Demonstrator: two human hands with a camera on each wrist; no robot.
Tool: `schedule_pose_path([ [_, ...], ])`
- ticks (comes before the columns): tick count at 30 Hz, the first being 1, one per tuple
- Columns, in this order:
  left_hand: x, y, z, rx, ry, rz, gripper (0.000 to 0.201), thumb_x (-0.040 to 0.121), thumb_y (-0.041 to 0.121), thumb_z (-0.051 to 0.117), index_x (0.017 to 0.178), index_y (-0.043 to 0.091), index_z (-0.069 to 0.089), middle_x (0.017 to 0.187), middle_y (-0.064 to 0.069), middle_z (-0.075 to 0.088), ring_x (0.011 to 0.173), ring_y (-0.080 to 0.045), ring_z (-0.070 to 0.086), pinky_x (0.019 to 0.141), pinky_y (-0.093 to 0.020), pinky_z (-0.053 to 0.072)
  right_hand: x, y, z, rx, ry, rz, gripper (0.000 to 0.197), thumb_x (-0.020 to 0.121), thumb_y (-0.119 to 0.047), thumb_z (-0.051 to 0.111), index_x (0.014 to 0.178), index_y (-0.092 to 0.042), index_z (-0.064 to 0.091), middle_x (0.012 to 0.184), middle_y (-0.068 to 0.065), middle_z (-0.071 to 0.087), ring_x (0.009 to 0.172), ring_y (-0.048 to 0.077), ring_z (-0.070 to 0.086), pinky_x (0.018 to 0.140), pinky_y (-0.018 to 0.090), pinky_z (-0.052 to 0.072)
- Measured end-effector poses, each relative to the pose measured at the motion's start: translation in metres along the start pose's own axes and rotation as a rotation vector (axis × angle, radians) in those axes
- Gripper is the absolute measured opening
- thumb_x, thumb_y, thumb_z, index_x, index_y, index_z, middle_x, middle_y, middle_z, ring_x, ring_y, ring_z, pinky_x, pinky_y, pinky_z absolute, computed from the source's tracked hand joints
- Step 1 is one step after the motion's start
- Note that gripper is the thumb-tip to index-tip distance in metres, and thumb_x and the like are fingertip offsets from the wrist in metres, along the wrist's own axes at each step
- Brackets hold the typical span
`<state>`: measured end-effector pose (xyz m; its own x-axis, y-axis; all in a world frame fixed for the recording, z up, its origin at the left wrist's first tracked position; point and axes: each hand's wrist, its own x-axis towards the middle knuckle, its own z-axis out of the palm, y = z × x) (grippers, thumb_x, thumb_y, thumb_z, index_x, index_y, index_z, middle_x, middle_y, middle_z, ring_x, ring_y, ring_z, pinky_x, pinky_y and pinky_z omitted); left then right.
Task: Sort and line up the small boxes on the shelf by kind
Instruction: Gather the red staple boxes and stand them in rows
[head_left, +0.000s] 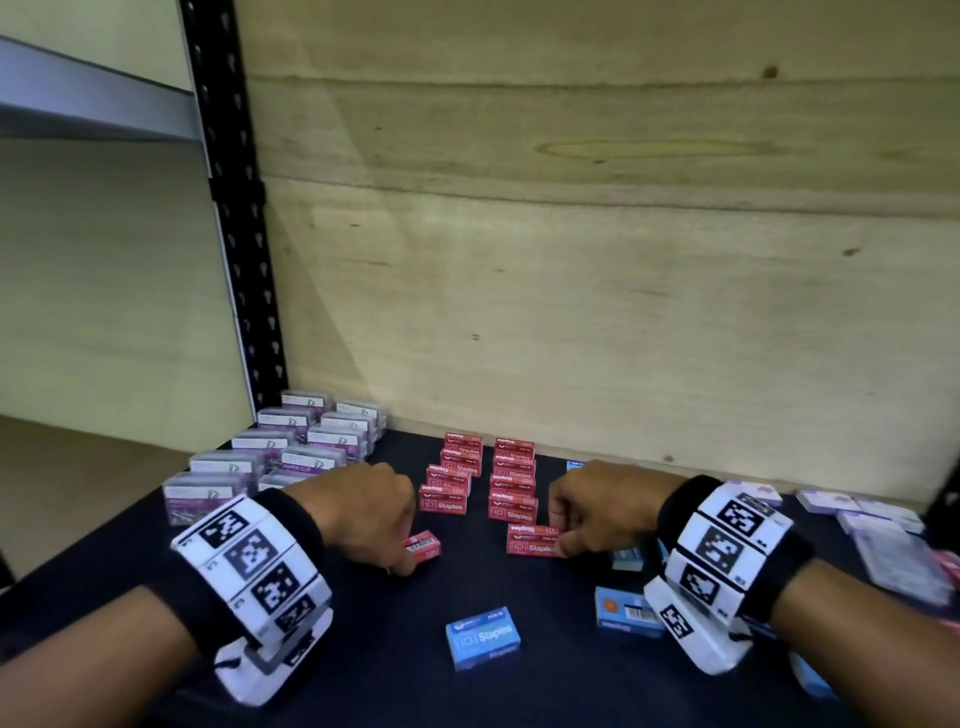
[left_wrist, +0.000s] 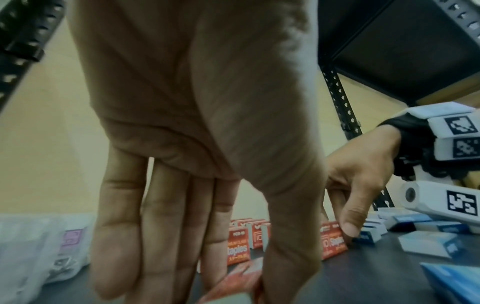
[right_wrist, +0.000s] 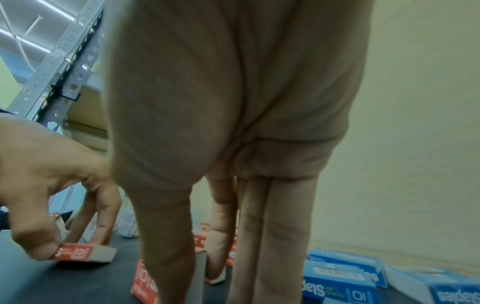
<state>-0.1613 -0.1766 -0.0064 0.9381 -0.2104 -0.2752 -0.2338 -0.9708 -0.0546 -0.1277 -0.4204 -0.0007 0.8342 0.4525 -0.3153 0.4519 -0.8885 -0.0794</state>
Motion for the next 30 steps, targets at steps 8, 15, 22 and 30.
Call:
schedule_pose_path([
  [8,-0.002,-0.02,-0.001,-0.069,-0.061,0.1,0.022,0.097,0.037,0.051,0.101,0.027,0.071,0.083,0.016,0.069,0.079,-0.001,0.062,0.081,-0.022,0.05,0.003,0.001,0.0,-0.022,-0.008,-0.008,0.02,0.09,-0.036,0.069,0.105,-0.023,0.065,0.093,-0.011,0.064,0.081,0.008,0.055,0.065,0.023,0.038],
  [15,0.003,-0.029,0.006,-0.228,-0.097,0.112,0.024,0.1,0.038,0.049,0.12,0.032,0.062,0.092,0.017,0.073,0.08,0.005,0.069,0.083,-0.018,0.049,0.004,0.003,0.002,0.003,-0.004,-0.007,0.019,0.09,-0.037,0.069,0.103,-0.025,0.062,0.087,-0.013,0.061,0.078,0.006,0.054,0.065,0.022,0.038],
  [22,0.008,-0.031,0.012,-0.246,-0.04,0.132,0.026,0.099,0.045,0.048,0.121,0.038,0.06,0.096,0.01,0.074,0.069,0.008,0.067,0.087,-0.021,0.049,0.006,-0.001,0.003,0.004,-0.001,-0.035,0.022,0.091,-0.041,0.067,0.104,-0.025,0.06,0.093,-0.011,0.061,0.084,0.01,0.056,0.072,0.026,0.042],
  [30,0.017,-0.024,0.011,-0.142,0.022,0.149,0.028,0.101,0.046,0.043,0.124,0.035,0.056,0.083,0.003,0.075,0.061,0.008,0.064,0.083,-0.021,0.047,0.016,-0.007,0.005,-0.029,0.017,-0.057,0.021,0.09,-0.044,0.067,0.1,-0.028,0.058,0.097,-0.008,0.064,0.087,0.013,0.059,0.076,0.03,0.047],
])
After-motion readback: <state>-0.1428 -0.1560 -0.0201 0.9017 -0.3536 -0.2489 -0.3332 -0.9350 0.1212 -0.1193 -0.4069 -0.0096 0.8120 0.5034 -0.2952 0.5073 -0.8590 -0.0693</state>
